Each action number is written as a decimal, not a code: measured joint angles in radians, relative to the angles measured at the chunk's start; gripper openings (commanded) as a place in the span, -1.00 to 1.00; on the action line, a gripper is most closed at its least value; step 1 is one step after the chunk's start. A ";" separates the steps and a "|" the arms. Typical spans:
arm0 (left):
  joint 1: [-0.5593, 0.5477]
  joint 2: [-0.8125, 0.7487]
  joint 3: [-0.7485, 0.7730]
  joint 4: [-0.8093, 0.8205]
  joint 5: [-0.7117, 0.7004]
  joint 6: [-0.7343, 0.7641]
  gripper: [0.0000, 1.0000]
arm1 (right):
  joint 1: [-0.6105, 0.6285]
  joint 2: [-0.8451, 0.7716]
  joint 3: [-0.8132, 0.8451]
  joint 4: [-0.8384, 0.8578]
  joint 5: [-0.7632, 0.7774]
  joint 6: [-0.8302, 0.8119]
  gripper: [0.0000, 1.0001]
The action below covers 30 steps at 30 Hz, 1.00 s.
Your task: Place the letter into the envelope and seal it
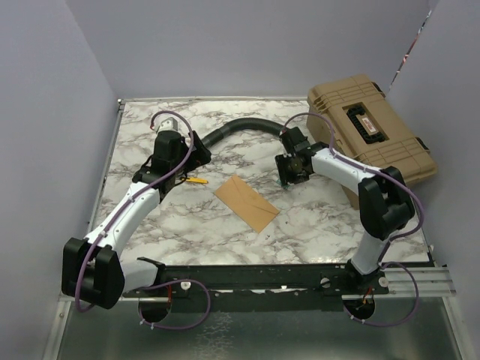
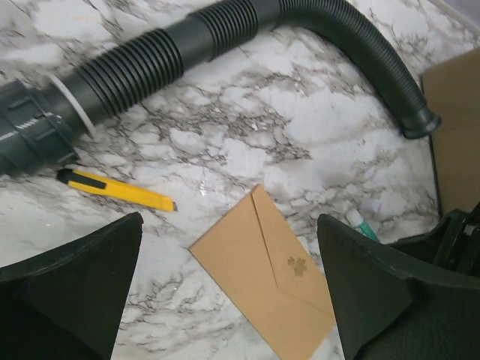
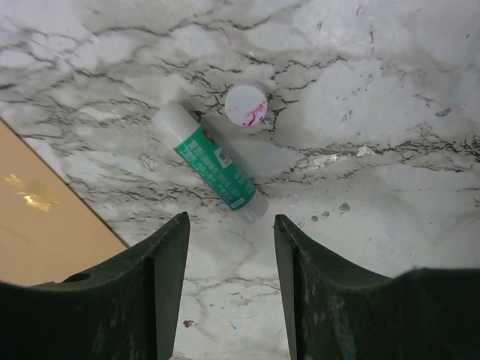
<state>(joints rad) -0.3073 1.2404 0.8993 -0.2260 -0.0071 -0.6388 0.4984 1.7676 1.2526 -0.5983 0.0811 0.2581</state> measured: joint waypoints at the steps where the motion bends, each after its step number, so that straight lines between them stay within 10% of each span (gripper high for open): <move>1: 0.001 -0.014 0.000 0.002 -0.038 0.012 0.98 | 0.000 0.011 -0.009 0.000 0.000 -0.010 0.02; 22: 0.012 -0.048 -0.029 0.116 -0.036 0.030 0.98 | 0.000 0.114 -0.010 0.041 -0.083 -0.168 -0.17; 30: 0.012 -0.063 -0.032 0.124 -0.027 0.030 0.98 | 0.000 0.117 -0.010 0.055 -0.084 -0.208 -0.83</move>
<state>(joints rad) -0.2955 1.1778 0.8673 -0.1017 -0.0341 -0.6086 0.4984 1.8851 1.2423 -0.5434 -0.0032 0.0505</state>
